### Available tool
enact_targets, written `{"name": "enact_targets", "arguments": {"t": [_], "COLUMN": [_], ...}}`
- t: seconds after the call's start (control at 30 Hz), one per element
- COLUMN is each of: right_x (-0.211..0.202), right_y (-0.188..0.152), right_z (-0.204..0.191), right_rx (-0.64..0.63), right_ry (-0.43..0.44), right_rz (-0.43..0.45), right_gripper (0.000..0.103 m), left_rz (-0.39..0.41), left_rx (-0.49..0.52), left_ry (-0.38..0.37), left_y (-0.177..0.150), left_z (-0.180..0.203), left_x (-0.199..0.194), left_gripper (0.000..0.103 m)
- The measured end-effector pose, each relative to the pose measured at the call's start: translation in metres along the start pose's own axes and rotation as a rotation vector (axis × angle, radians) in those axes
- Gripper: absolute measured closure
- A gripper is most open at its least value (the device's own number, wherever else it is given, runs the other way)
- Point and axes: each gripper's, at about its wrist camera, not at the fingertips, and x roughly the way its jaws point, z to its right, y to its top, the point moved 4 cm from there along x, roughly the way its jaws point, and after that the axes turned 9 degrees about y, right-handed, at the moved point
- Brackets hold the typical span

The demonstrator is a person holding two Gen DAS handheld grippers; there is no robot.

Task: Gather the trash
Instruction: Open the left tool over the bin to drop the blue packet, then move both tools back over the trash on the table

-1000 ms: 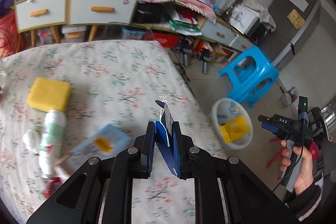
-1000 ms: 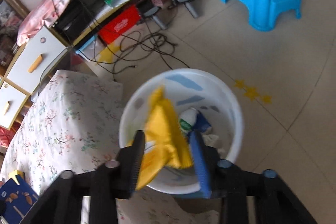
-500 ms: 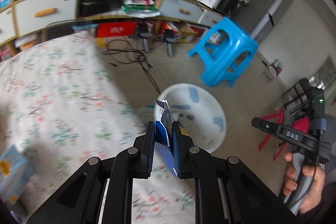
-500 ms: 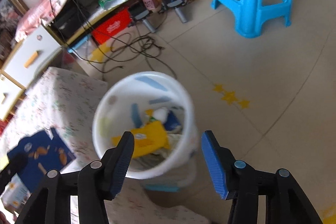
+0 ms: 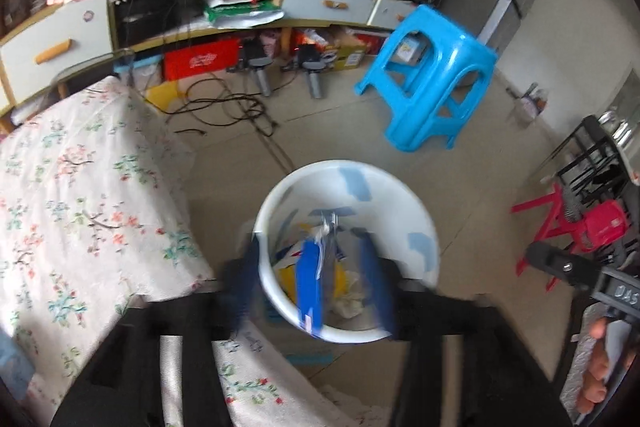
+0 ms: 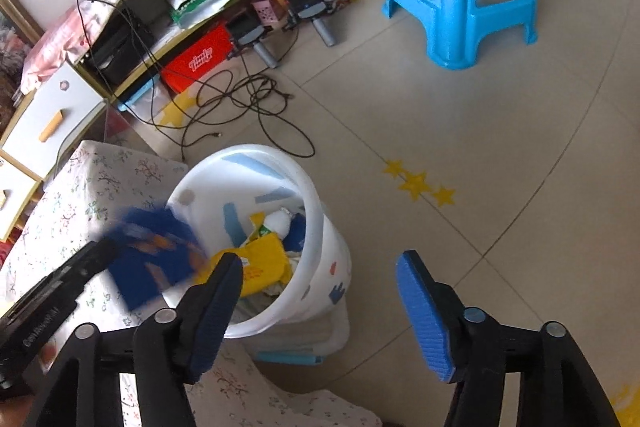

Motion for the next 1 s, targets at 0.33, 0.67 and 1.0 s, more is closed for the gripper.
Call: {"name": "enact_targets", "arguments": {"t": [0.33,0.67,1.0], "right_x": [0.002,0.007,0.018], "right_y": [-0.002,-0.018,-0.046], "right_z": [-0.019,-0.075,-0.147], "right_rx": [-0.04,-0.152,-0.288], "right_ry": [0.008,0.017,0.073], "right_rz": [-0.011,-0.034,-0.08], "right_gripper": [0.026,0.019,0.018], "left_rz": [0.0,0.033,0.048], "left_rx": [-0.004,-0.061,-0.17], "left_ry": [0.111,0.198,0.254], "left_y": [-0.015,-0.041,-0.083], "left_z": [-0.042,-0.12,-0.207], "left_x": [-0.034,-0.098,-0.151], "left_gripper": [0.019,0.002,0.002]}}
